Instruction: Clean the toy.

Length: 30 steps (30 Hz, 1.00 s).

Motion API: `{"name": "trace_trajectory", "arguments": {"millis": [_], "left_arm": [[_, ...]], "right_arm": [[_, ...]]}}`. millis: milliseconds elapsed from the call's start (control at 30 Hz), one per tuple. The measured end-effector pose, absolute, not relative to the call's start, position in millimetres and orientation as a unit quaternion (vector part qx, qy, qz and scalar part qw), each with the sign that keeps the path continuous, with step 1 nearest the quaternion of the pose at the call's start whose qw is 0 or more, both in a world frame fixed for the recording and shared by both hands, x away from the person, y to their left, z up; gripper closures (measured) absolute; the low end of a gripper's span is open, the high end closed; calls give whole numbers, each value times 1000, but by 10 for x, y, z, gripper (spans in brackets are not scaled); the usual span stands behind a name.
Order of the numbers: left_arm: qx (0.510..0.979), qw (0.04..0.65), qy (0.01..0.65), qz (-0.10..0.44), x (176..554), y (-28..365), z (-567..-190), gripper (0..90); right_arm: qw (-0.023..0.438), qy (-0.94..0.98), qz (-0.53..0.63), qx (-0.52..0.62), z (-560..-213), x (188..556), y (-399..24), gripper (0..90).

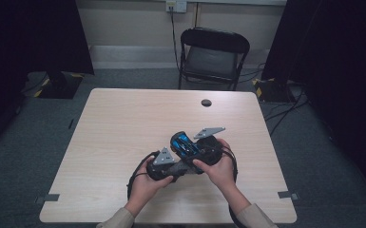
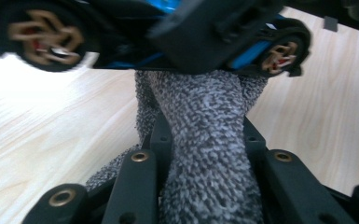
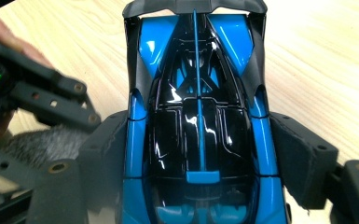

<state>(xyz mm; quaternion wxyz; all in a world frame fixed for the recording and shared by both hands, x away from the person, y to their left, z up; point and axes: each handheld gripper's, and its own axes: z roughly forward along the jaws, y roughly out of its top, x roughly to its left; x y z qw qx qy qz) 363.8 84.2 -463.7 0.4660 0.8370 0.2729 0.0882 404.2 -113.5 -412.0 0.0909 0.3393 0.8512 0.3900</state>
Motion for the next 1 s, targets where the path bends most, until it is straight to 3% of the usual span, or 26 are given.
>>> {"name": "trace_trajectory", "arguments": {"millis": [1000], "left_arm": [[808,455,345,141,3948,1240,-4572,678]], "right_arm": [[78,860,382,328,-4212,3939,-1186,262]]}}
